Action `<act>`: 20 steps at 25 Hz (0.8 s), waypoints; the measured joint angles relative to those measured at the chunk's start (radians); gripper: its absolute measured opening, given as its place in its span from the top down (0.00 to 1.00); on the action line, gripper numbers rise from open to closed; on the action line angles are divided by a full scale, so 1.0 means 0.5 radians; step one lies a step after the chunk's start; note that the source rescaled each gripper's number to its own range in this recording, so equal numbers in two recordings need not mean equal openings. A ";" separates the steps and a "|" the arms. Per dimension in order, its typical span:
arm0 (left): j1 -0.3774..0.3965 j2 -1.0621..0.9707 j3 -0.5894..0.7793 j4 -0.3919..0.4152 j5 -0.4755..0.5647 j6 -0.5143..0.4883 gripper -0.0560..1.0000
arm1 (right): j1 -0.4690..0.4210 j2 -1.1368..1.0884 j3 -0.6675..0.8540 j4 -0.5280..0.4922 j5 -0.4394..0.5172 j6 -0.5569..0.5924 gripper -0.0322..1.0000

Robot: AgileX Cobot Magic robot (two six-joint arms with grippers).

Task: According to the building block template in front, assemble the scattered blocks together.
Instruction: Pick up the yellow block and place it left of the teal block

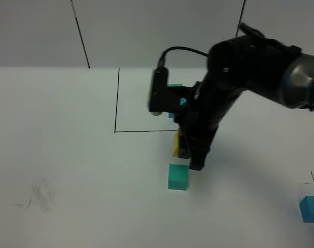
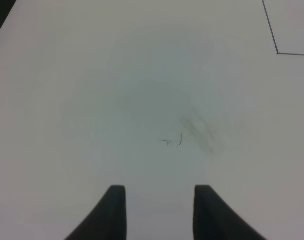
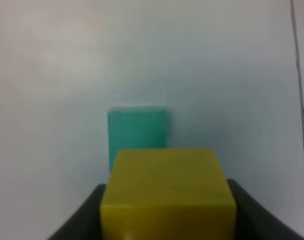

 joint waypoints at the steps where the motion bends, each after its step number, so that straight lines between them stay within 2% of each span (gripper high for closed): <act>1: 0.000 0.000 0.000 0.000 0.000 0.000 0.94 | 0.047 0.083 -0.127 -0.019 0.085 0.011 0.78; 5: 0.000 0.000 0.000 0.000 0.000 0.000 0.94 | 0.226 0.406 -0.609 -0.115 0.351 0.100 0.78; 9: 0.000 0.000 0.000 0.000 0.000 0.000 0.94 | 0.302 0.645 -0.933 -0.181 0.375 0.175 0.78; 20: 0.000 0.000 0.000 0.000 0.000 0.000 0.94 | 0.296 0.797 -0.959 -0.234 0.401 0.435 0.78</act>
